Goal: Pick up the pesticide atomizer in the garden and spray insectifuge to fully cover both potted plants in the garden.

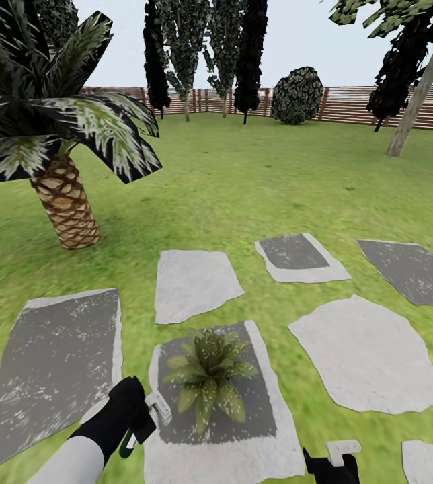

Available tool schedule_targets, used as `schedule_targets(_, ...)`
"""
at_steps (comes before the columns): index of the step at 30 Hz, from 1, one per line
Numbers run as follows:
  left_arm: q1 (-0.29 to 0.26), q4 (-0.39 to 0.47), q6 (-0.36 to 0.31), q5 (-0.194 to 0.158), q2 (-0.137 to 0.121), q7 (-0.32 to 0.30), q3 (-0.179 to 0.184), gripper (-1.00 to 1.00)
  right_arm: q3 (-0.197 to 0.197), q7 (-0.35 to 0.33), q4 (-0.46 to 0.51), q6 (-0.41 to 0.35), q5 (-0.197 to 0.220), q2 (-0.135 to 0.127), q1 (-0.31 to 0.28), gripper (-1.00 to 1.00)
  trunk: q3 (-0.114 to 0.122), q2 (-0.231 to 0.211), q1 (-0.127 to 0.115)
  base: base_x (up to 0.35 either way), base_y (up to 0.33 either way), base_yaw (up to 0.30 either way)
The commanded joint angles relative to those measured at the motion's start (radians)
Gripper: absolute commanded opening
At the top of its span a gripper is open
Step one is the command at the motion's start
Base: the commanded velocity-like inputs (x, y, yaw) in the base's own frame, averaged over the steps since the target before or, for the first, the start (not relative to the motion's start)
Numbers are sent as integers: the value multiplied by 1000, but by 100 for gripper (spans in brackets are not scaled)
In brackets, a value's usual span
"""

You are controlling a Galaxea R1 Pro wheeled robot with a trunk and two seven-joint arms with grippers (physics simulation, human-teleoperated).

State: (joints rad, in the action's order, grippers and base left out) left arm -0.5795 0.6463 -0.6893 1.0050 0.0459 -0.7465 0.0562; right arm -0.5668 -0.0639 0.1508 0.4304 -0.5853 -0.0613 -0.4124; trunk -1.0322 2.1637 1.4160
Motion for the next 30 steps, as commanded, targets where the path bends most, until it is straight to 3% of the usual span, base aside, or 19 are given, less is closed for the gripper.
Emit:
schedule_targets(1, 0, 2, -2, 8, 0, -8, 0, -100, -8, -7, 0, 4, -2, 0, 0, 100, -1, 0, 0, 171, 17, 0)
schedule_targets(7, 0, 2, -2, 8, 0, -8, 1, -100, -8, -7, -1, 3, -2, 1, 0, 100, -2, 0, 0, 257, 65, -58)
schedule_targets(19, 24, -11, 2, 11, -12, 11, 7, -100, -8, -6, -2, 3, -2, 2, 0, 100, -4, 0, 0, 11, 2, -70)
schedule_targets(26, 26, -11, 7, 10, -1, 28, 10, -100, -8, -7, -2, 3, -4, 2, 0, 100, -4, 0, 0, 0, 0, 0)
schedule_targets(30, 26, -13, 73, 11, 28, 29, 10, -100, -8, -7, -2, 3, -4, 2, 0, 100, -4, 0, 0, 0, 0, 0)
